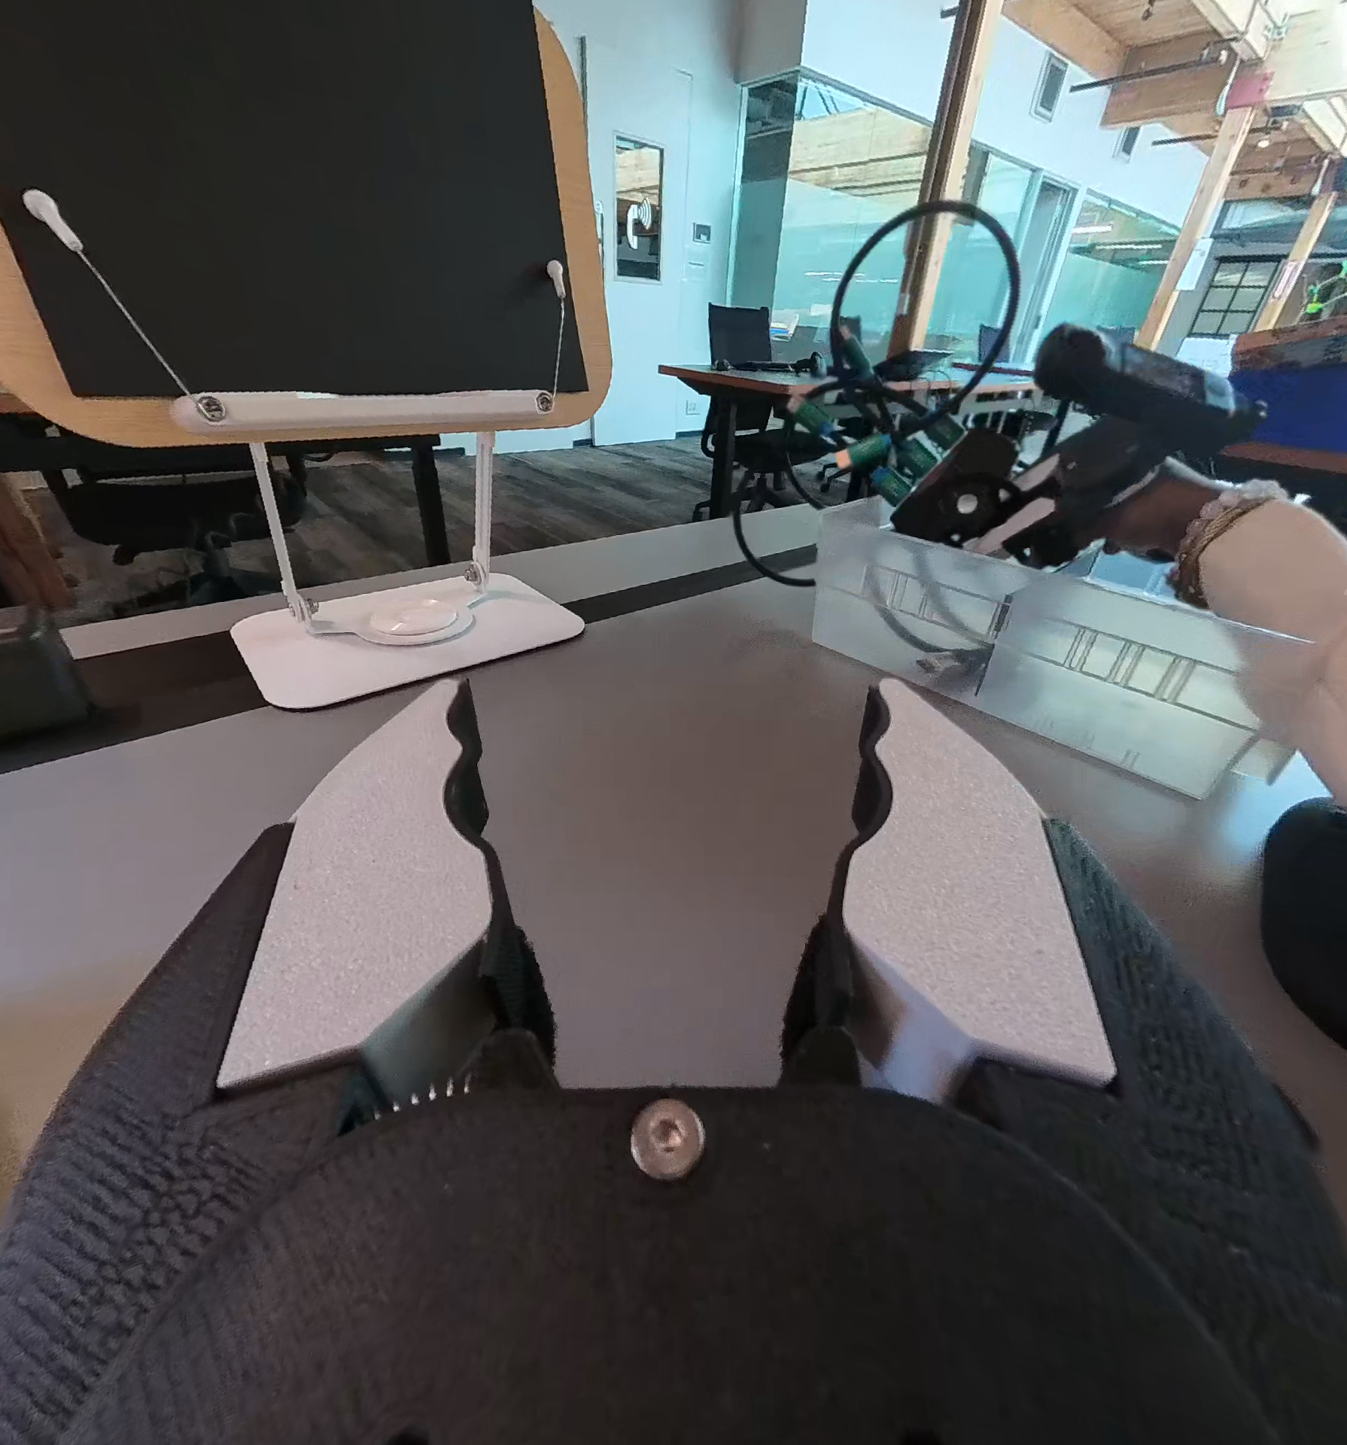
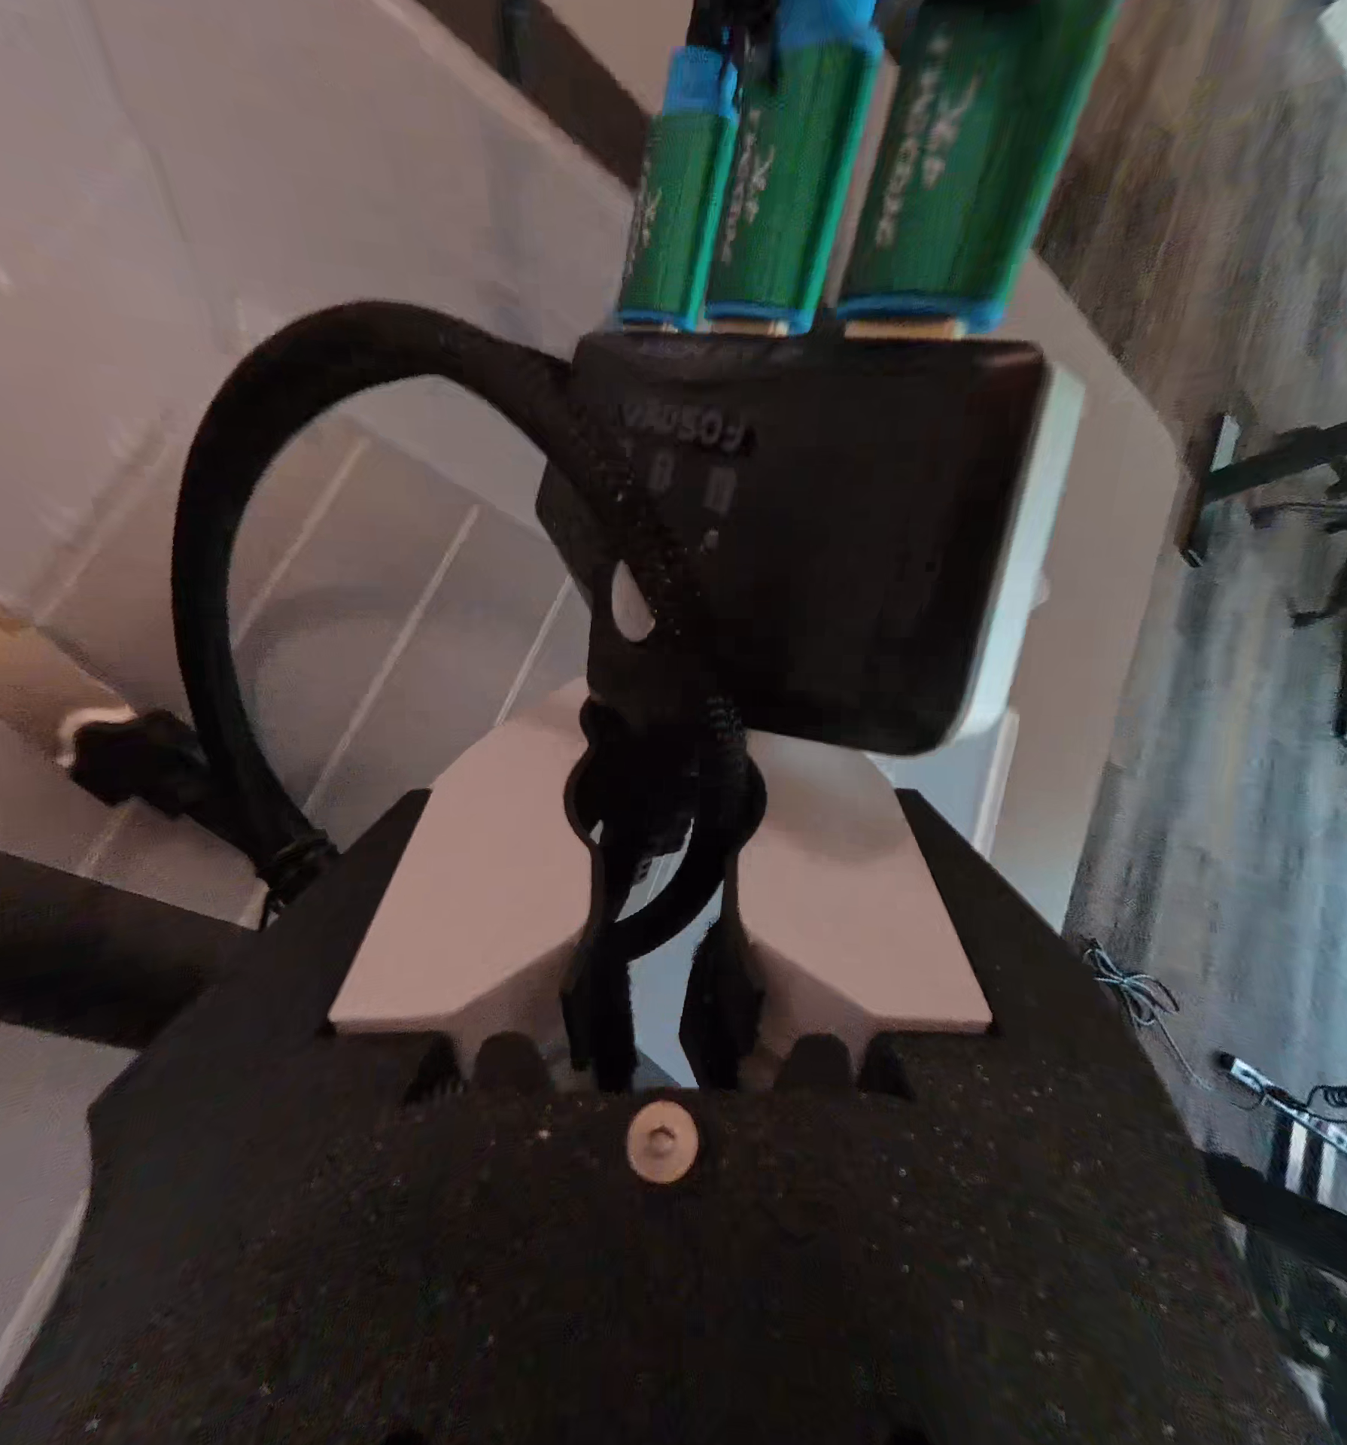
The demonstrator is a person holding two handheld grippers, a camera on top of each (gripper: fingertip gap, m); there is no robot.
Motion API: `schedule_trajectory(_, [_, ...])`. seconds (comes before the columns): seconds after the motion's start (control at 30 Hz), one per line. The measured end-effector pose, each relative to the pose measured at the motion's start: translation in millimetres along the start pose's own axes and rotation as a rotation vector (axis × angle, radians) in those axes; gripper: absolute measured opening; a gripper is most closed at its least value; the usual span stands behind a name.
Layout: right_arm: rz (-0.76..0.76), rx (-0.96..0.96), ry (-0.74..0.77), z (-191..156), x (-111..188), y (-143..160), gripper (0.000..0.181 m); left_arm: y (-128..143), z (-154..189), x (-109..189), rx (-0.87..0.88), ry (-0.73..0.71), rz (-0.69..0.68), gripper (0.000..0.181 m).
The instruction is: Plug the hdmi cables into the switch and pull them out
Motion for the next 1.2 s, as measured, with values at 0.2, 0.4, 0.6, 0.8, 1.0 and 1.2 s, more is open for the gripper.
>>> schedule_trajectory(0.2, [0.203, -0.341, -0.056, 22, 28, -18, 0.078, 0, 0, -1, 0.012, 0.009, 0.007, 0.093])
schedule_trajectory(0.4, [0.566, -0.481, 0.164, 52, 83, -34, 0.136, -2, 2, -1, -0.034, 0.012, 0.031, 0.093])
schedule_trajectory(0.6, [0.805, -0.437, 0.253, 50, 139, -72, 0.148, -10, 8, 1, -0.098, 0.016, 0.121, 0.1])
schedule_trajectory(0.8, [0.698, -0.039, 0.042, 11, 178, -101, 0.0, -19, 17, 9, -0.207, 0.081, 0.116, 0.006])
schedule_trajectory(1.0, [0.972, -0.163, 0.295, -2, 225, -134, 0.067, -24, 21, 13, -0.248, 0.097, 0.219, 0.002])
schedule_trajectory(1.2, [1.054, -0.28, 0.224, -8, 255, -140, 0.141, -30, 27, 11, -0.149, 0.199, 0.191, 0.082])
Point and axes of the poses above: each gripper's, where its closed fingertips meet, x back along the fingers, y out of its underside, z = x × y across the jaws, the point moved 9 cm from there along x, back along the fingers, and after that the axes turned 14 degrees about y, right-handed, at the moved point
